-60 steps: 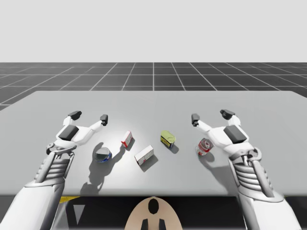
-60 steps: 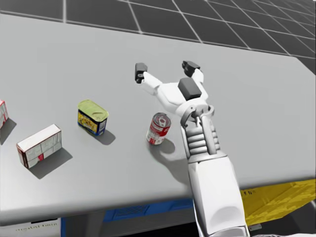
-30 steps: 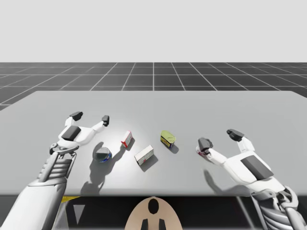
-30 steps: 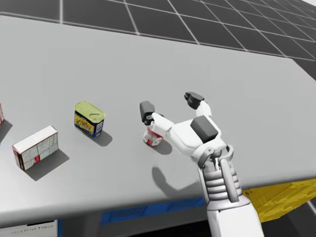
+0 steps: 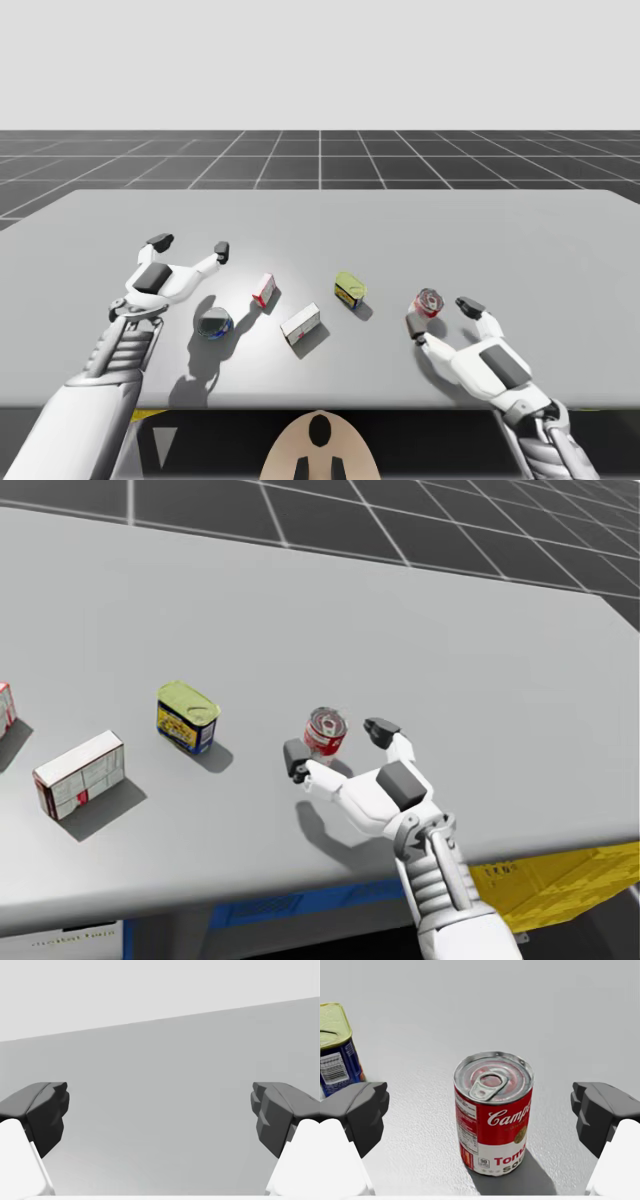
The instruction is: Lift the red soup can off the table.
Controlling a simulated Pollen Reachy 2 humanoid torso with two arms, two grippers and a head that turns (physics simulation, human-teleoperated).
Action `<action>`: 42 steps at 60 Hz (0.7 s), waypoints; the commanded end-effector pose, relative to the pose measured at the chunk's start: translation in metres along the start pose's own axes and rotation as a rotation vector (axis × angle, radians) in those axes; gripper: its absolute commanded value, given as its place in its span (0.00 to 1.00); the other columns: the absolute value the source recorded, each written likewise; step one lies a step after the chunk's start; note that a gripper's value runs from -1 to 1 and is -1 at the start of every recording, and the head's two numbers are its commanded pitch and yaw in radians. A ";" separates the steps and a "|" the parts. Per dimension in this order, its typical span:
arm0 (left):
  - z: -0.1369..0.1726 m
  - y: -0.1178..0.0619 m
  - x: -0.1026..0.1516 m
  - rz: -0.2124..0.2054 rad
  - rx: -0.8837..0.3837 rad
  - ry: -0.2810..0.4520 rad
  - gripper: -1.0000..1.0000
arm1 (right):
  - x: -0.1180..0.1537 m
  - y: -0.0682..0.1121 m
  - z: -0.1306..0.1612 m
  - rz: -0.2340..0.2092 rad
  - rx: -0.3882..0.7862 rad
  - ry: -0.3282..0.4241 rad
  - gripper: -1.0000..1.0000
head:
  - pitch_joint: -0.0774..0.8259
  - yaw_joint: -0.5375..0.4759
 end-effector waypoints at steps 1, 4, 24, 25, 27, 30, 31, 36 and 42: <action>-0.001 0.000 -0.001 -0.004 0.004 -0.001 0.00 | -0.016 -0.006 -0.013 -0.008 -0.011 0.025 0.00 | 0.82 0.15; -0.001 0.000 -0.001 -0.005 0.004 -0.001 0.00 | -0.020 -0.008 -0.017 -0.010 -0.020 0.034 0.00 | 0.82 0.15; -0.002 0.001 0.000 -0.007 0.008 -0.004 0.00 | -0.031 -0.013 -0.046 -0.013 -0.035 0.078 0.00 | 0.82 0.16; -0.002 0.000 0.000 -0.007 0.008 -0.005 0.00 | -0.031 -0.013 -0.047 -0.014 -0.034 0.080 0.00 | 0.82 0.16; -0.002 0.001 0.000 -0.006 0.008 -0.006 0.00 | -0.032 -0.013 -0.049 -0.014 -0.031 0.086 0.00 | 0.82 0.16; -0.002 0.000 0.000 -0.006 0.007 -0.006 0.00 | -0.032 -0.013 -0.051 -0.021 -0.019 0.095 0.00 | 0.82 0.16; -0.002 0.000 0.000 -0.006 0.007 -0.007 0.00 | -0.032 -0.013 -0.051 -0.022 -0.018 0.097 0.00 | 0.82 0.16; -0.002 0.000 0.000 -0.007 0.006 -0.007 0.00 | -0.033 -0.014 -0.052 -0.022 0.006 0.113 0.00 | 0.81 0.16; -0.002 0.000 0.001 -0.006 0.007 -0.009 0.00 | -0.034 -0.014 -0.049 0.005 -0.048 0.085 1.00 | 0.81 0.16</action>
